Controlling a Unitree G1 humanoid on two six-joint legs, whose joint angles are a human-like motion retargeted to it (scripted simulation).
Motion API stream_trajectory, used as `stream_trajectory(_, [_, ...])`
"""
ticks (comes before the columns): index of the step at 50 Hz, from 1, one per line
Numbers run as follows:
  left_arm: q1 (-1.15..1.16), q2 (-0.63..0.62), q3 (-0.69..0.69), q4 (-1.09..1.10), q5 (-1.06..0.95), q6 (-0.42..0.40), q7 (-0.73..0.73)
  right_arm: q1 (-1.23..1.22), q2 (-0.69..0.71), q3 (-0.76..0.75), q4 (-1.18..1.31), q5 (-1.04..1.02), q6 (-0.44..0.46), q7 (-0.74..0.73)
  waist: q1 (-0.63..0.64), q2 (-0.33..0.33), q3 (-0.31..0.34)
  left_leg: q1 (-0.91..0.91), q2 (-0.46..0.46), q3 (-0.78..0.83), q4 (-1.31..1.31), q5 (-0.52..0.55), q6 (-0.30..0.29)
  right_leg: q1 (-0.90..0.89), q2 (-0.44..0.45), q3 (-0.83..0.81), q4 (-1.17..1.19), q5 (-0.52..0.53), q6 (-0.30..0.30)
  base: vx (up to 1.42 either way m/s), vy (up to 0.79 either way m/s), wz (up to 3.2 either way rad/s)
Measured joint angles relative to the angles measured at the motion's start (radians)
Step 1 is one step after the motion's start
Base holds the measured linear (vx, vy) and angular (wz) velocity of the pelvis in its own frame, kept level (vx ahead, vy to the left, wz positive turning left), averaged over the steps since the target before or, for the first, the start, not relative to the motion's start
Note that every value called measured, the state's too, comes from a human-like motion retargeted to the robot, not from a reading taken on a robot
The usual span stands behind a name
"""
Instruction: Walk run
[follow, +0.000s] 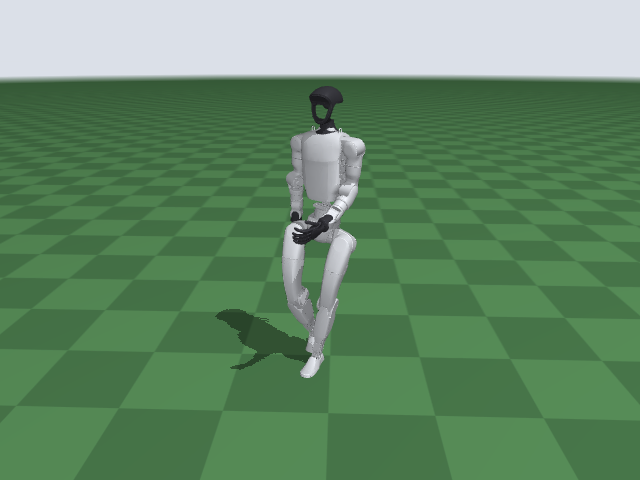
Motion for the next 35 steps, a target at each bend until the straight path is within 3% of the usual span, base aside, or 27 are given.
stream_trajectory(2, [-0.011,0.012,-0.011,-0.015,0.015,-0.001,-0.009,0.045,-0.006,-0.014,0.017,0.002,0.008,0.013,-0.034,0.0,0.008,0.038,-0.015,-0.04,-0.016,-0.011,-0.003,-0.047,-0.097,-0.008,-0.081,-0.058,-0.018,0.59,-0.23,1.47])
stream_trajectory(7, [-0.025,0.044,-0.033,-0.05,0.04,0.003,-0.04,0.142,-0.018,-0.04,0.017,0.011,0.062,0.059,-0.08,-0.03,0.039,0.143,-0.067,-0.13,-0.028,-0.062,-0.01,-0.123,-0.274,0.01,-0.42,-0.07,-0.001,0.62,-0.31,1.0])
stream_trajectory(9, [-0.022,0.059,-0.034,-0.061,0.054,0.002,-0.048,0.158,-0.023,-0.043,0.017,0.009,0.075,0.075,-0.087,-0.045,0.056,0.194,-0.074,-0.15,-0.029,-0.086,-0.02,-0.154,-0.283,0.102,-0.548,-0.077,0.021,0.62,-0.37,0.51])
stream_trajectory(12, [-0.002,0.071,-0.029,-0.068,0.072,-0.004,-0.054,0.166,-0.033,-0.041,0.017,-0.001,0.084,0.093,-0.081,-0.047,0.07,0.263,-0.054,-0.15,-0.029,-0.119,-0.046,-0.166,-0.281,0.182,-0.7,-0.122,0.122,0.71,-0.41,0.04])
stream_trajectory(15, [0.02,0.063,-0.025,-0.049,0.06,-0.001,-0.055,0.151,-0.046,-0.047,0.017,-0.008,0.106,0.097,-0.089,-0.049,0.056,0.307,-0.045,-0.144,-0.008,-0.123,-0.08,-0.156,-0.262,0.155,-0.675,-0.089,0.087,0.76,-0.45,0.23])
stream_trajectory(17, [0.036,0.055,-0.031,-0.032,0.037,0.005,-0.055,0.129,-0.044,-0.049,0.017,0.005,0.116,0.078,-0.128,-0.054,0.036,0.317,-0.038,-0.166,0.031,-0.065,-0.113,-0.152,-0.288,0.016,-0.619,-0.045,0.093,0.79,-0.53,1.11])
stream_trajectory(18, [0.048,0.052,-0.033,-0.026,0.029,0.006,-0.055,0.119,-0.039,-0.047,0.017,0.016,0.117,0.062,-0.163,-0.048,0.03,0.316,-0.021,-0.19,0.062,-0.011,-0.136,-0.137,-0.27,0.07,-0.606,-0.023,0.078,0.66,-0.49,1.38])
stream_trajectory(20, [0.064,0.036,-0.024,-0.011,0.026,0.009,-0.065,0.083,-0.026,-0.031,0.017,0.052,0.117,0.027,-0.187,-0.039,0.024,0.299,0.018,-0.187,0.146,0.144,-0.178,-0.111,-0.23,0.176,-0.568,-0.049,0.023,0.76,-0.63,0.94])
stream_trajectory(23, [0.078,0.002,-0.039,0.004,0.023,0.014,-0.045,0.001,-0.009,-0.003,0.015,0.104,0.095,-0.014,-0.191,-0.064,0.015,0.203,0.029,-0.155,0.399,0.43,-0.254,-0.046,-0.247,0.101,-0.563,-0.083,-0.055,0.64,-0.49,0.45])
stream_trajectory(25, [0.082,-0.01,-0.053,0.0,0.024,0.007,-0.035,-0.059,0.005,0.011,-0.005,0.119,0.081,-0.035,-0.161,-0.102,-0.004,0.118,0.024,-0.072,0.574,0.574,-0.275,0.0,-0.29,-0.041,-0.578,-0.097,-0.086,0.56,-0.42,0.11])
stream_trajectory(26, [0.078,-0.011,-0.052,0.0,0.031,-0.001,-0.049,-0.093,0.013,0.021,-0.02,0.124,0.078,-0.042,-0.164,-0.105,-0.008,0.073,0.061,-0.033,0.643,0.585,-0.251,0.016,-0.26,0.016,-0.579,-0.115,-0.103,0.81,-0.6,0.59])
stream_trajectory(29, [0.071,-0.014,-0.048,0.004,0.043,-0.02,-0.095,-0.196,0.03,0.054,-0.074,0.119,0.073,-0.055,-0.168,-0.109,-0.009,-0.046,0.119,0.044,0.774,0.464,-0.195,0.074,-0.22,0.034,-0.596,-0.147,-0.13,0.81,-0.55,0.7])
stream_trajectory(35, [0.083,-0.006,-0.058,-0.002,0.047,-0.038,-0.109,-0.365,0.047,0.075,-0.227,0.067,0.048,-0.039,-0.051,-0.135,-0.009,-0.26,0.071,0.123,0.672,0.237,-0.16,0.176,-0.171,-0.014,-0.642,-0.179,-0.164,0.58,-0.3,-0.29])
